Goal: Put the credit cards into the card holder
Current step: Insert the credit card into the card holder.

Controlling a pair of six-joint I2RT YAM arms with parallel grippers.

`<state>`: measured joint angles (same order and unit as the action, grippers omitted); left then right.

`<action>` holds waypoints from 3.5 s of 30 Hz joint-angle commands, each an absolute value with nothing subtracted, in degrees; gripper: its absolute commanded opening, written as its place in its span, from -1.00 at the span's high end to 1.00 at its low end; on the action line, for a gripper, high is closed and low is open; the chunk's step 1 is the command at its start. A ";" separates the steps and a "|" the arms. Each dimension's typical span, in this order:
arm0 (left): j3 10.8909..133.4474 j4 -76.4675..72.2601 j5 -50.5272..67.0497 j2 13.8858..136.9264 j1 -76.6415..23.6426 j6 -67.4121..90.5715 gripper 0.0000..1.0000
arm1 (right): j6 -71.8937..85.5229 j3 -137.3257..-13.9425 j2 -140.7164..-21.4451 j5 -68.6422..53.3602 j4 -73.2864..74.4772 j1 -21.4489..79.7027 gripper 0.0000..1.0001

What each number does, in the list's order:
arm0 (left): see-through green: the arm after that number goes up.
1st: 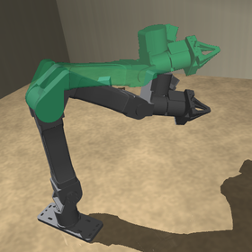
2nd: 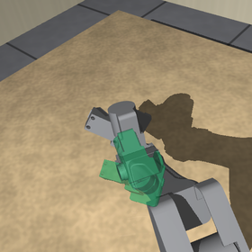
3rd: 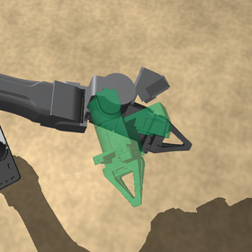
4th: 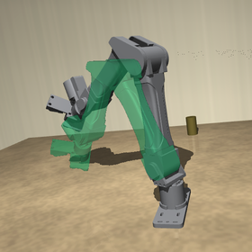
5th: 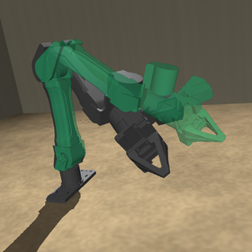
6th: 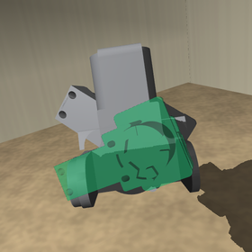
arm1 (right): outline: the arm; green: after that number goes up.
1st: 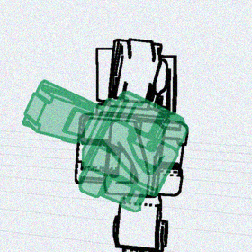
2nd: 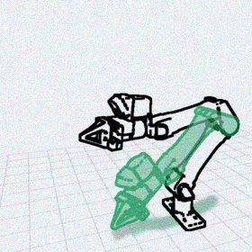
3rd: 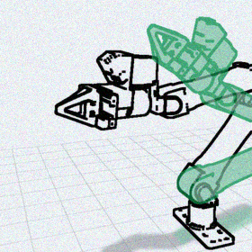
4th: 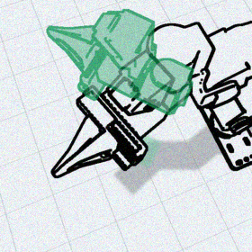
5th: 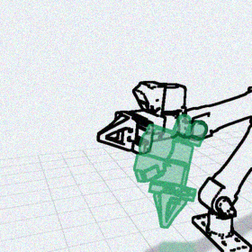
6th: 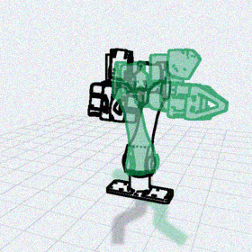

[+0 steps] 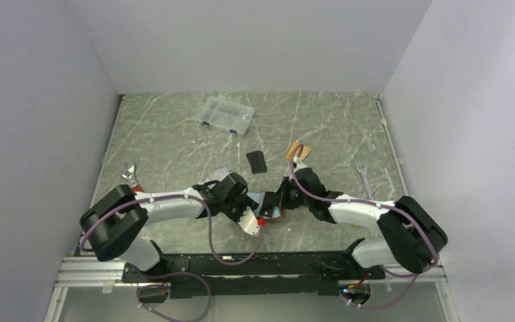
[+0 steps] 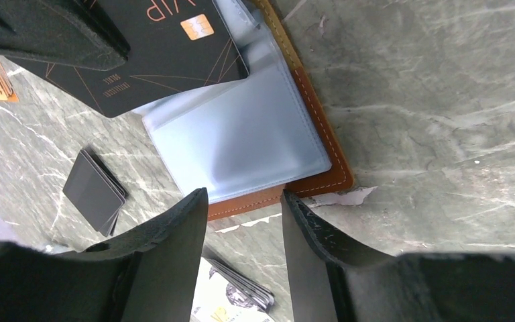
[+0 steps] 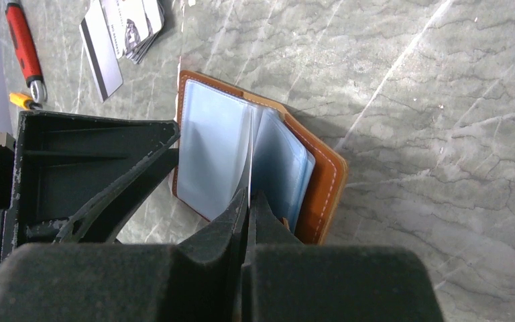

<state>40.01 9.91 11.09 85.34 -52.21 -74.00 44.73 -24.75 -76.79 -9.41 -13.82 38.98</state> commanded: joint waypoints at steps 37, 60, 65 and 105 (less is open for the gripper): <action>40.17 18.19 10.23 90.89 -59.53 -69.57 0.26 | 38.90 -25.69 -74.59 -11.65 -8.94 36.44 1.00; 41.84 17.71 7.73 94.01 -58.71 -69.09 0.57 | 39.29 -23.16 -76.33 -13.01 -8.61 36.37 0.82; 42.04 18.36 8.00 93.99 -58.72 -68.73 0.59 | 40.31 -23.75 -72.90 -13.72 -5.08 36.37 0.38; 43.58 20.47 8.65 94.34 -58.78 -67.55 0.72 | 52.13 -19.08 -59.89 -8.12 -2.90 33.73 1.00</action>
<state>44.99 13.08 4.84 91.31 -58.67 -69.17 50.17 -20.99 -63.53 -14.31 -1.43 33.89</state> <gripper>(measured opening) 0.149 0.009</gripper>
